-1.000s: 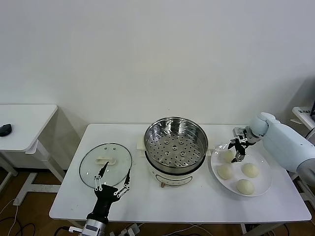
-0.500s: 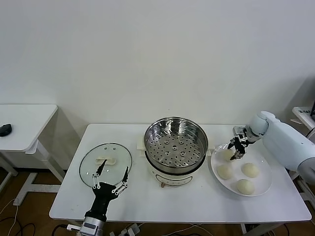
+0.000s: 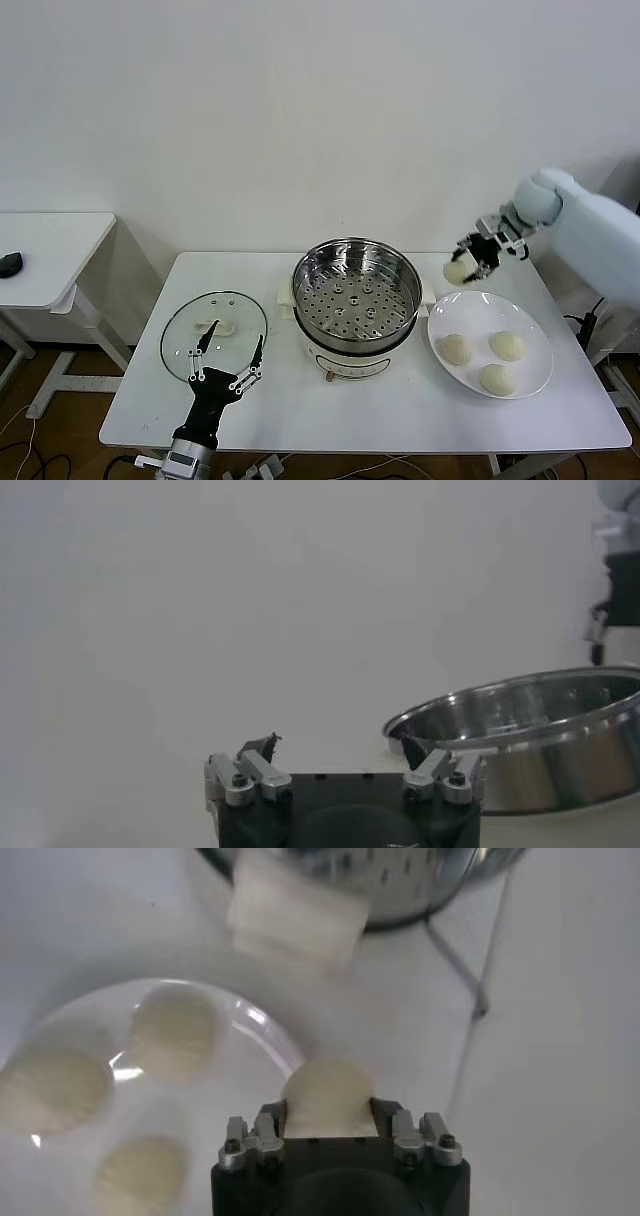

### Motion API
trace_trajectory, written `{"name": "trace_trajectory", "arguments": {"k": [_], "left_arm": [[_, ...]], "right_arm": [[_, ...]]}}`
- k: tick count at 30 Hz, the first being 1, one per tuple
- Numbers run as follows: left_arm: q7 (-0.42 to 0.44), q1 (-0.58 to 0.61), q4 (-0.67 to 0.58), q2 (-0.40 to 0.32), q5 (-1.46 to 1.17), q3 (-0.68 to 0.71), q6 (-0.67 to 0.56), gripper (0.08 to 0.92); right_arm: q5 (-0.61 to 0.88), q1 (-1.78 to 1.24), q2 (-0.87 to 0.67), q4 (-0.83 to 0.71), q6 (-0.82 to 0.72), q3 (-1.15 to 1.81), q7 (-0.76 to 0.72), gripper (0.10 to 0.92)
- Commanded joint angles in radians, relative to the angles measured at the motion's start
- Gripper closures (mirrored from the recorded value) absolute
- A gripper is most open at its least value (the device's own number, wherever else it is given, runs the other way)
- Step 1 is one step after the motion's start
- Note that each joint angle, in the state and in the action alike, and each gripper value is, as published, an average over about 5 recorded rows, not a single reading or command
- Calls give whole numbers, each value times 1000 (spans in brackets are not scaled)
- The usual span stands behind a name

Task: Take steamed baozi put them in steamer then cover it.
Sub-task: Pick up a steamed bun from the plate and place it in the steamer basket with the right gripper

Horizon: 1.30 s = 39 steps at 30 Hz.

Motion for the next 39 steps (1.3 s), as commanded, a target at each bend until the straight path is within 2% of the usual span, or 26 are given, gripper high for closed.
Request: {"name": "trace_trajectory", "arguments": {"k": [1, 6, 10, 21, 32, 39], "left_arm": [[0, 1, -7, 0, 0, 1, 1, 177], [-2, 6, -17, -2, 0, 1, 0, 177], [-3, 13, -23, -1, 0, -2, -2, 177], [-5, 17, -21, -1, -4, -14, -13, 177], [-7, 19, -13, -2, -9, -23, -20, 177], [-9, 17, -10, -2, -12, -26, -24, 177]], "right_arm": [[29, 309, 29, 285, 164, -201, -17, 414], [-27, 302, 142, 310, 240, -216, 1, 416], [-135, 226, 225, 285, 305, -198, 6, 421], [-407, 28, 365, 89, 429, -122, 50, 414], [-512, -43, 437, -5, 468, -70, 96, 411], [-536, -60, 460, -26, 468, -65, 112, 354]]}}
